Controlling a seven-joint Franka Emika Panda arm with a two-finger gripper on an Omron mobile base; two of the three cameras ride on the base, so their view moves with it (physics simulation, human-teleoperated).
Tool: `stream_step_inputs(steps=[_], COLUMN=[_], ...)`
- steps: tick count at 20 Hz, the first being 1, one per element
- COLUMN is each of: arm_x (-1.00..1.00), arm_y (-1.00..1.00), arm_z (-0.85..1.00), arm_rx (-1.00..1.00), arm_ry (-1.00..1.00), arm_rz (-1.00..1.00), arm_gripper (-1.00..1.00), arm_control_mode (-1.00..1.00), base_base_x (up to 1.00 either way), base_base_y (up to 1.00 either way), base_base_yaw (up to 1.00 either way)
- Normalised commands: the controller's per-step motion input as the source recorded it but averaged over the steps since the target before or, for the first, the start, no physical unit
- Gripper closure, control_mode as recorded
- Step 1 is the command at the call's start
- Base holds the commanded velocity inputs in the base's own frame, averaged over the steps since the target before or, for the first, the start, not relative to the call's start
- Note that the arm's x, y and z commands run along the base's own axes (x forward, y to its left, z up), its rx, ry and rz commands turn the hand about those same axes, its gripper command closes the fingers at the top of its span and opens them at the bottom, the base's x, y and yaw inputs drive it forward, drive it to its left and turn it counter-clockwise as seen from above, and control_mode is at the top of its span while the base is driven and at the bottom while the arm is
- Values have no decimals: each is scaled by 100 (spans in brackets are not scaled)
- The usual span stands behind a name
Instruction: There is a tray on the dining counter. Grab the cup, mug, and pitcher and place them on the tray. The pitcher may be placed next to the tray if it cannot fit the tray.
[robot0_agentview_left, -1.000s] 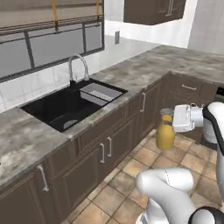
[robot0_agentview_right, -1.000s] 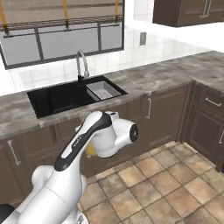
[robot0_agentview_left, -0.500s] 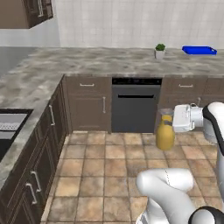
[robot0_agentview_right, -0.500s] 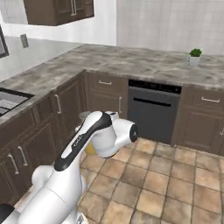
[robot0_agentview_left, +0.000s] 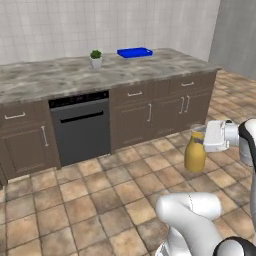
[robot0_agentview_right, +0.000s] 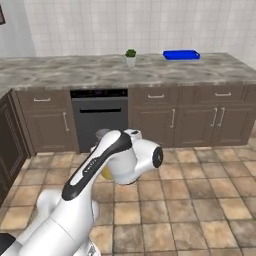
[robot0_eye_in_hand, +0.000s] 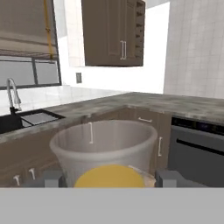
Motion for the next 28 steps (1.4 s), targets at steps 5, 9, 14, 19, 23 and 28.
stream_step_inputs(steps=[5, 9, 14, 19, 23, 28], arm_x=[0, 0, 0, 0, 0, 0], arm_y=[0, 0, 0, 0, 0, 0], arm_z=[0, 0, 0, 0, 0, 0], arm_rx=[0, 0, 0, 0, 0, 0], arm_ry=[0, 0, 0, 0, 0, 0], arm_rz=[0, 0, 0, 0, 0, 0], arm_gripper=[100, 100, 100, 100, 100, 100], arm_control_mode=[100, 100, 100, 100, 100, 100], base_base_x=[64, 81, 77, 67, 45, 31], base_base_y=[3, 0, -1, -29, -32, -25], base_base_yaw=[0, -14, -21, -14, -31, -48])
